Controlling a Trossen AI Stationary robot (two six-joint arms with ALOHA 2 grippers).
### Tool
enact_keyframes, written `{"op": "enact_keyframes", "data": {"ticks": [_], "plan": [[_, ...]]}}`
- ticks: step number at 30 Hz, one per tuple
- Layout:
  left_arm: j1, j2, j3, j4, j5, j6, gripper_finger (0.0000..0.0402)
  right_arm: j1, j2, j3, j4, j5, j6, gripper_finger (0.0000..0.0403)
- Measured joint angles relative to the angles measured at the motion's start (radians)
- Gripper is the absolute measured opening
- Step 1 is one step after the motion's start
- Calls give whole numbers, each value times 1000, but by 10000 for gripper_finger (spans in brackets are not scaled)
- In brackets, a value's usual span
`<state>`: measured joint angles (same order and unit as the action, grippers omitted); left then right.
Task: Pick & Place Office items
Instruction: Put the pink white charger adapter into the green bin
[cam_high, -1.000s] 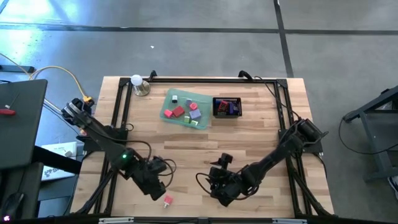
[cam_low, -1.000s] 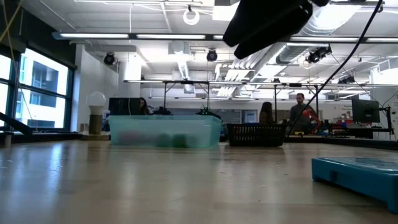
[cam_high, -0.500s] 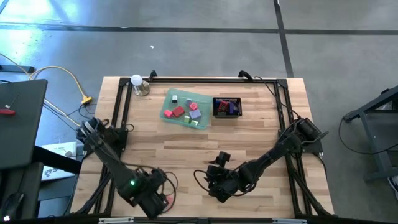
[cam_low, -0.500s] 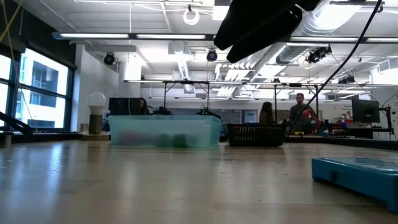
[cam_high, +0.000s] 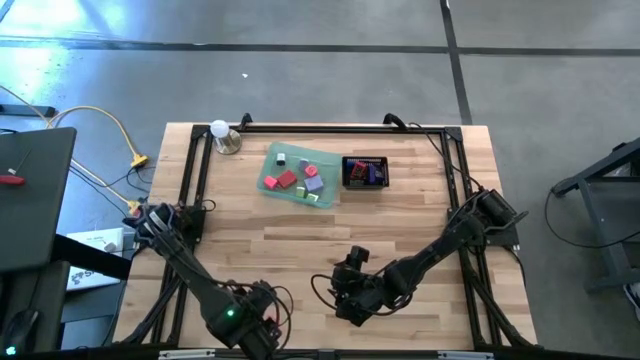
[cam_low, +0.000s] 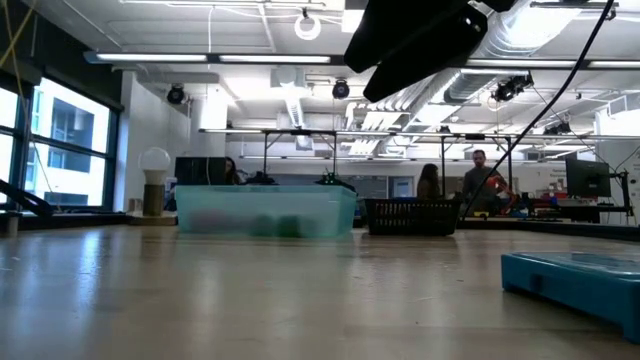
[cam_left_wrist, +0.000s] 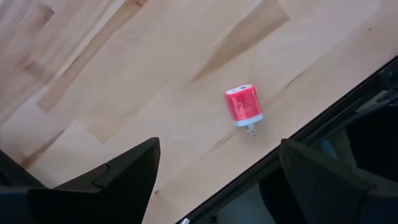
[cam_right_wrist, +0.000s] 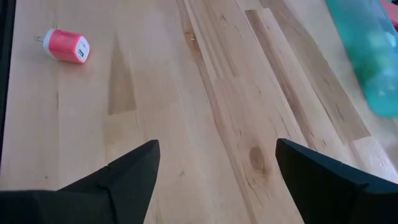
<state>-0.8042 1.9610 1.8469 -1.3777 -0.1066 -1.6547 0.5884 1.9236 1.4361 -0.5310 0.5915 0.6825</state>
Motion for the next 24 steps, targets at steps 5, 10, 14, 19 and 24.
{"op": "enact_keyframes", "data": {"ticks": [5,10,14,19,24], "plan": [[5,0,0,37,0,-18,324,0,0,0,-2,-7,1,311],[12,0,0,95,1,-20,324,0,0,0,-2,-19,2,311],[13,1,0,116,-1,-22,324,0,0,0,-2,-19,2,311],[19,11,0,143,-1,-22,324,0,0,0,-2,-21,2,311],[23,28,0,146,0,12,324,1,0,0,-2,-47,2,311]]}}
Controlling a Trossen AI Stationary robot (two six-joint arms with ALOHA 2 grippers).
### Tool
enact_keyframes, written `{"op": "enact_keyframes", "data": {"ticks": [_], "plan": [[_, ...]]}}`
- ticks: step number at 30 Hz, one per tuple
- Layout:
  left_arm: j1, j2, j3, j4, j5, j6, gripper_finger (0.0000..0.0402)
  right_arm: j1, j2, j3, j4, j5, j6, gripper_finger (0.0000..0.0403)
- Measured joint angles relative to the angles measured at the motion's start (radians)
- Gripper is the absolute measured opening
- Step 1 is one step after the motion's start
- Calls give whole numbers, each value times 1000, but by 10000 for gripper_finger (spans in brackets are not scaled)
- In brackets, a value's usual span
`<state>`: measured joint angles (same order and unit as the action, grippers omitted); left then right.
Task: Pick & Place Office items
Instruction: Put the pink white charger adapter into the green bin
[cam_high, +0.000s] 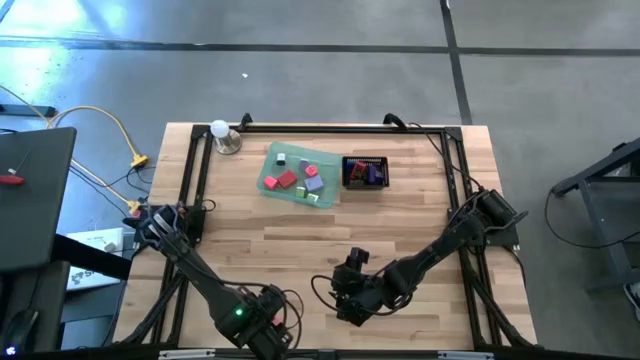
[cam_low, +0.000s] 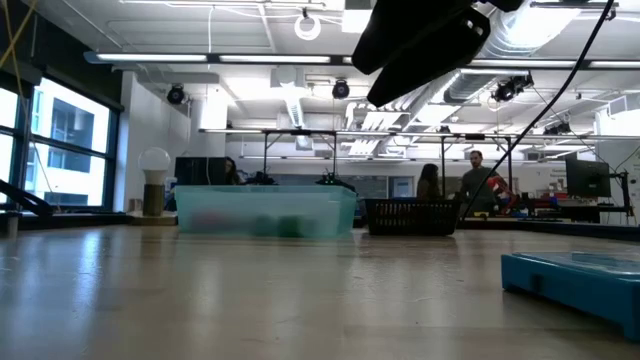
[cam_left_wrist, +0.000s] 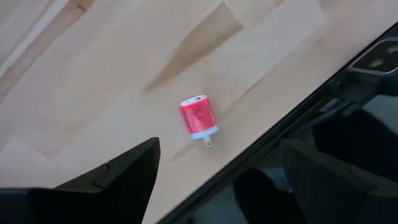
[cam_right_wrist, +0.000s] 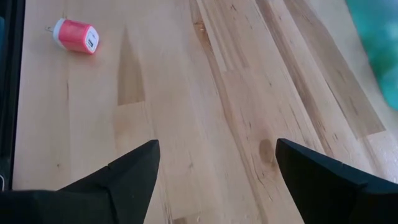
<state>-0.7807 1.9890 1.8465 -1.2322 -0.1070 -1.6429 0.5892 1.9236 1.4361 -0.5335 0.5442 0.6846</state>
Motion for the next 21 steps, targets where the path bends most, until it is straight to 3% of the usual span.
{"op": "enact_keyframes", "data": {"ticks": [21], "plan": [[-8,111,-1,-1,14,-7,324,0,0,0,0,-24,0,311]]}}
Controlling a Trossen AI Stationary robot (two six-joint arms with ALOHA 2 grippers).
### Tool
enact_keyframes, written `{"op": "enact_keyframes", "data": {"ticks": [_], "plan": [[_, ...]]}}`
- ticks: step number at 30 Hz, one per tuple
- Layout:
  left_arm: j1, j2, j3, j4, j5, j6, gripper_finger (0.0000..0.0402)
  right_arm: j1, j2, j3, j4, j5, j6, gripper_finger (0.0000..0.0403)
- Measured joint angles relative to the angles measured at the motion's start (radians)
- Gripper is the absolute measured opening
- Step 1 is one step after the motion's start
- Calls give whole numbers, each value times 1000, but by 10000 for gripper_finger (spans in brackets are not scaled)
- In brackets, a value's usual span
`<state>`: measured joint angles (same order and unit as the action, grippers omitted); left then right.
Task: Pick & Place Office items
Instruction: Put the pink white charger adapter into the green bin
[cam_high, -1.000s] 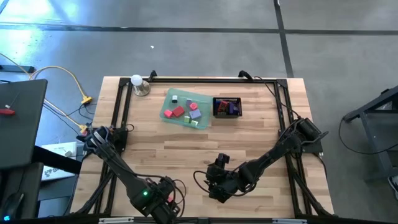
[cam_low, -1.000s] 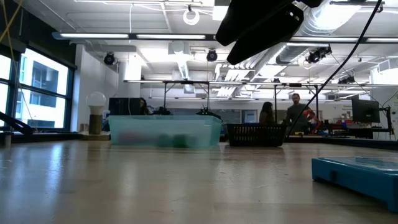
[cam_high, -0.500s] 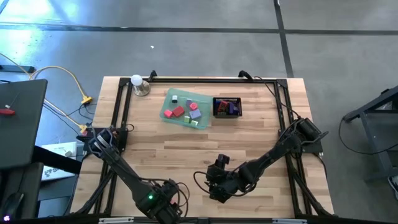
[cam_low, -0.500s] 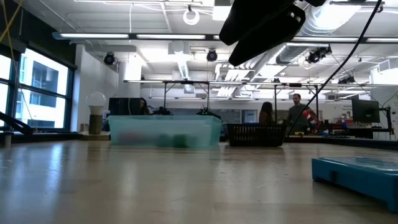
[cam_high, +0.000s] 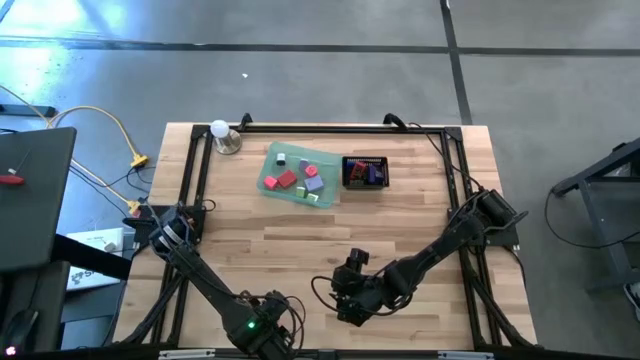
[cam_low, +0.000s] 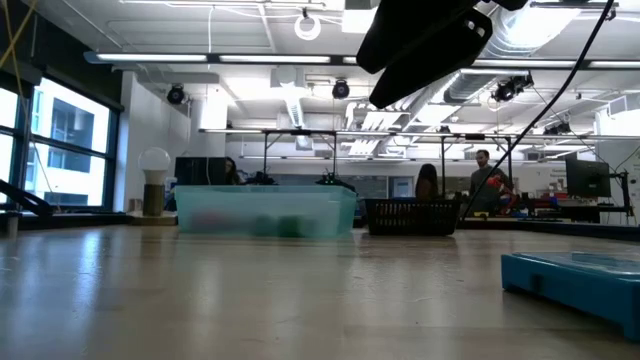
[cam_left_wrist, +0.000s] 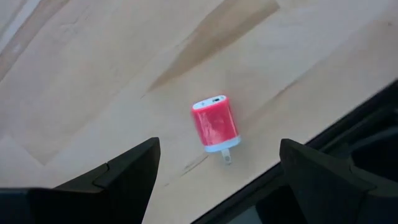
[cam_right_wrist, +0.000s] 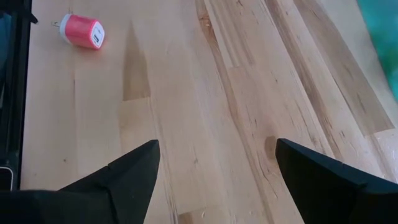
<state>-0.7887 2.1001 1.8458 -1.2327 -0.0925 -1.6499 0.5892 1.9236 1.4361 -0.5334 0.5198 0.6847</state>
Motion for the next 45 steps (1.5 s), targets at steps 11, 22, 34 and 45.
{"op": "enact_keyframes", "data": {"ticks": [11,22,34,45], "plan": [[-5,44,0,13,53,-26,324,0,0,0,1,0,0,311],[-16,80,-4,11,25,-92,324,0,0,0,8,1,-1,311],[-4,109,-5,32,15,-41,320,0,0,0,16,1,-1,311],[-5,110,-19,56,9,-68,285,20,0,0,21,1,-1,311]]}}
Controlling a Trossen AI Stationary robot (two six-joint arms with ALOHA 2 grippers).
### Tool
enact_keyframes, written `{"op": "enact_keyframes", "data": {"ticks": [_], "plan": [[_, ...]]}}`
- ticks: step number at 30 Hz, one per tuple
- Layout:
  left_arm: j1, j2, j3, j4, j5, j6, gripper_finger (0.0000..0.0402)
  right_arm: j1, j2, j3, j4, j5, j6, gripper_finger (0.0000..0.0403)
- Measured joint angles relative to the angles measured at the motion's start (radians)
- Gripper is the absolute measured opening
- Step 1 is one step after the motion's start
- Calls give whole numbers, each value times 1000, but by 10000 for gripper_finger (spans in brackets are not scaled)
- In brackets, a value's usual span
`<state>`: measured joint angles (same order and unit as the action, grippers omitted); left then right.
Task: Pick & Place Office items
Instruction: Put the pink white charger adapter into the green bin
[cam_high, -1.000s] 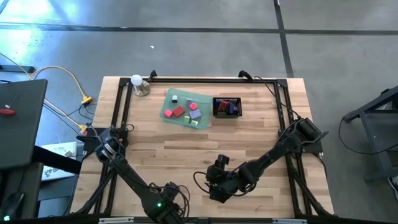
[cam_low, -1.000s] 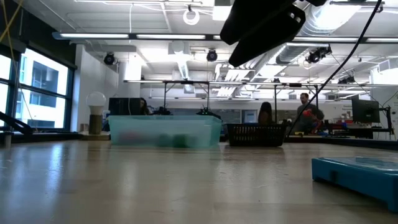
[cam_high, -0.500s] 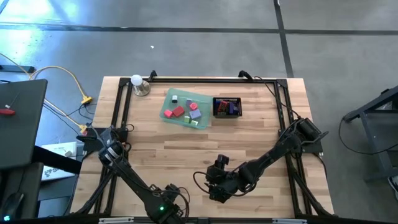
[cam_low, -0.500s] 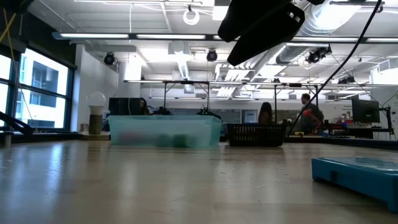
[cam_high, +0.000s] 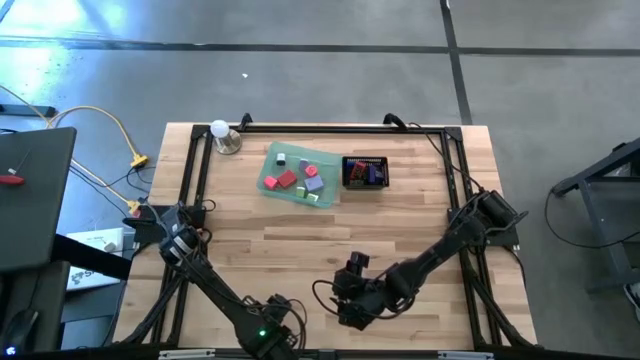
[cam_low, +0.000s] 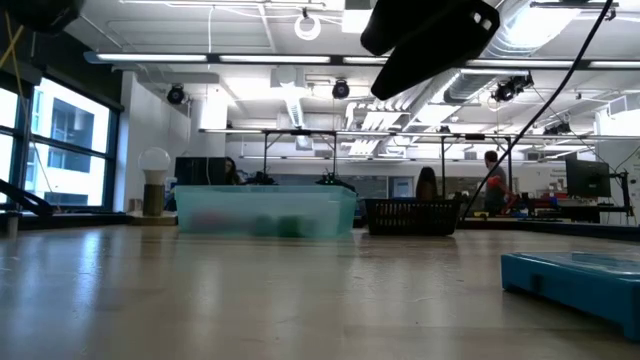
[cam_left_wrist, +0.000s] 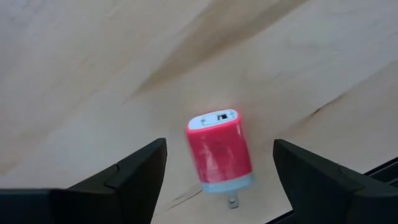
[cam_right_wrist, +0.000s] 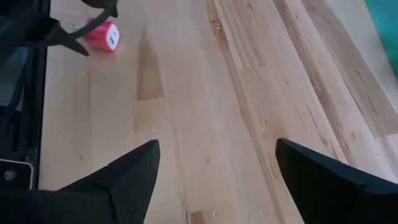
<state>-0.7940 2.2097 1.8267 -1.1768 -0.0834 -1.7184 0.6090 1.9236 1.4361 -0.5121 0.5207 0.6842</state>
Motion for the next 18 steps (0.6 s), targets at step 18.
{"op": "enact_keyframes", "data": {"ticks": [18], "plan": [[-4,0,-32,45,-8,-39,271,7,0,0,1,0,0,311]]}}
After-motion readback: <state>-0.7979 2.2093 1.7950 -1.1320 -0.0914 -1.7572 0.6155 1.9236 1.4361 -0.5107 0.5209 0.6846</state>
